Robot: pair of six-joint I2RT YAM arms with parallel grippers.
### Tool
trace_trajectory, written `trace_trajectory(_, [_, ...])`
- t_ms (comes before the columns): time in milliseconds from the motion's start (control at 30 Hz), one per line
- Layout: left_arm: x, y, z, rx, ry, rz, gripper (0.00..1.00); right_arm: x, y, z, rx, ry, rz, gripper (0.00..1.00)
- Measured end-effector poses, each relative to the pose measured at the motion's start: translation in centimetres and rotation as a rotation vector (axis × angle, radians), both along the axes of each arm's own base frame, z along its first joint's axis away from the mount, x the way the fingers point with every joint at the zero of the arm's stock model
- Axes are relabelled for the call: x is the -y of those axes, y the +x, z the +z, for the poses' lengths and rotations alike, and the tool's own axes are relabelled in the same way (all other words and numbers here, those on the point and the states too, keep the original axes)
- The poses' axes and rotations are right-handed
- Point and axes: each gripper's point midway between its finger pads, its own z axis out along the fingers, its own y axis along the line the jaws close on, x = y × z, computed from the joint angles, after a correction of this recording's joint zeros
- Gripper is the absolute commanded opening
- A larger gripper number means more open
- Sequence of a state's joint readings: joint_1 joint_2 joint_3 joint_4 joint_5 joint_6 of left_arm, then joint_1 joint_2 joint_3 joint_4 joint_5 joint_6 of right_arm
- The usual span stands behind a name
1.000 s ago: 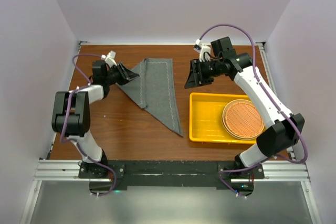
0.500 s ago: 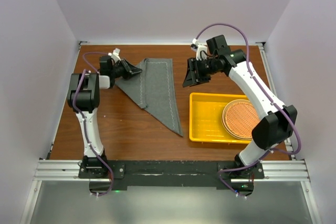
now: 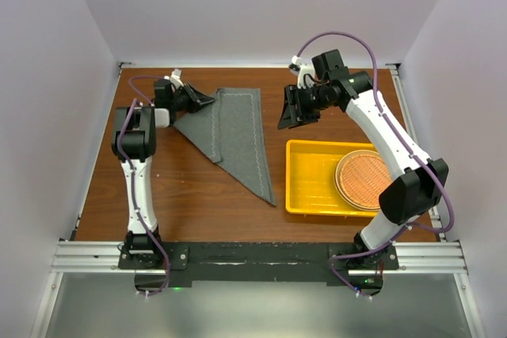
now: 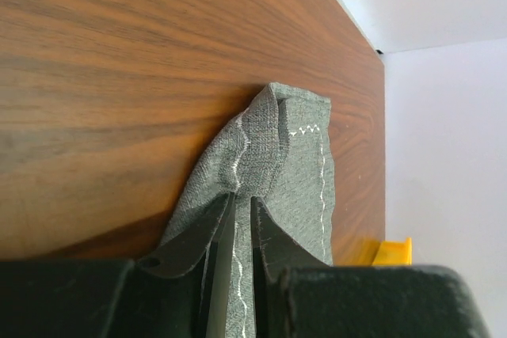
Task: Fold the napkin, place the utensils inside, and roll it up
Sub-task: Fold the napkin
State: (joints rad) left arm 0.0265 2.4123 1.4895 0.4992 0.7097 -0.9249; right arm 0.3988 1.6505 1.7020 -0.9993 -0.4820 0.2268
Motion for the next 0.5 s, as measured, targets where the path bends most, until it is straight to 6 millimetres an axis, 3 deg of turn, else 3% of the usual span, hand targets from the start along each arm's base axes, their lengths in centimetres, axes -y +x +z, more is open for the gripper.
trace_trajectory(300, [-1.7,3.2,0.0,0.035,0.02,0.02,0.25,0.5,-0.4,-0.3,-0.029,-0.032,-0.011,0.47])
trace_trajectory(500, [-2.5,3.3,0.5,0.03,0.025,0.033,0.34,0.6,-0.8,-0.6,-0.047,-0.04,-0.007,0.48])
